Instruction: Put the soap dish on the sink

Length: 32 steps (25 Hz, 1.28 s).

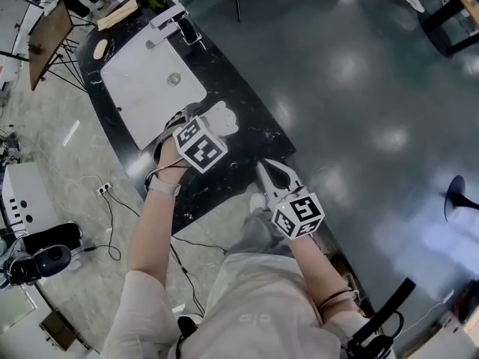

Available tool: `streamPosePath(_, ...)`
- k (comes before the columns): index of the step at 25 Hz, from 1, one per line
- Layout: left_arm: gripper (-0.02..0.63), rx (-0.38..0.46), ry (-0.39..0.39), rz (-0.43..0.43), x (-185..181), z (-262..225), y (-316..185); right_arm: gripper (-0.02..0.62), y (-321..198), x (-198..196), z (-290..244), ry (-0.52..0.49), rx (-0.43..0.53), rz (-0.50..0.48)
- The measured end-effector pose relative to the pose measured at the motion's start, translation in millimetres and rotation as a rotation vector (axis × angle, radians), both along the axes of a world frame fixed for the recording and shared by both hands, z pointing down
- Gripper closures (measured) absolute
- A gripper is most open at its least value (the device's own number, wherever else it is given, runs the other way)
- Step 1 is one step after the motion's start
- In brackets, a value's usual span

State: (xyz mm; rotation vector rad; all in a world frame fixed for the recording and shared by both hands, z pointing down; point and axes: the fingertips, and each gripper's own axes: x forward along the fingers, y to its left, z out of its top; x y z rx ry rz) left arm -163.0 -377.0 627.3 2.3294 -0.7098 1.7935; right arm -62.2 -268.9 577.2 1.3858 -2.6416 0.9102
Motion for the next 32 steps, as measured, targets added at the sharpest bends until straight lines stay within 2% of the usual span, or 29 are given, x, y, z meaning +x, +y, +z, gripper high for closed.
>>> streamPosePath(9,0.160,0.035,0.182,-0.086,4,-49,18,0.575,14,0,-12,0.000,0.023,-0.005)
streamPosePath(15,0.160,0.045,0.390,-0.157,23,-101,52,0.575,31,4,-28,0.003,0.052,-0.014)
streamPosePath(19,0.160,0.058,0.493,-0.165,33,-124,84,0.575,45,8,-42,0.005,0.082,-0.010)
streamPosePath(25,0.167,0.027,0.747,-0.205,56,-162,138,0.575,76,21,-64,0.011,0.125,0.000)
streamPosePath(32,0.235,0.046,0.940,-0.243,77,-198,190,0.575,117,47,-90,0.011,0.179,0.032)
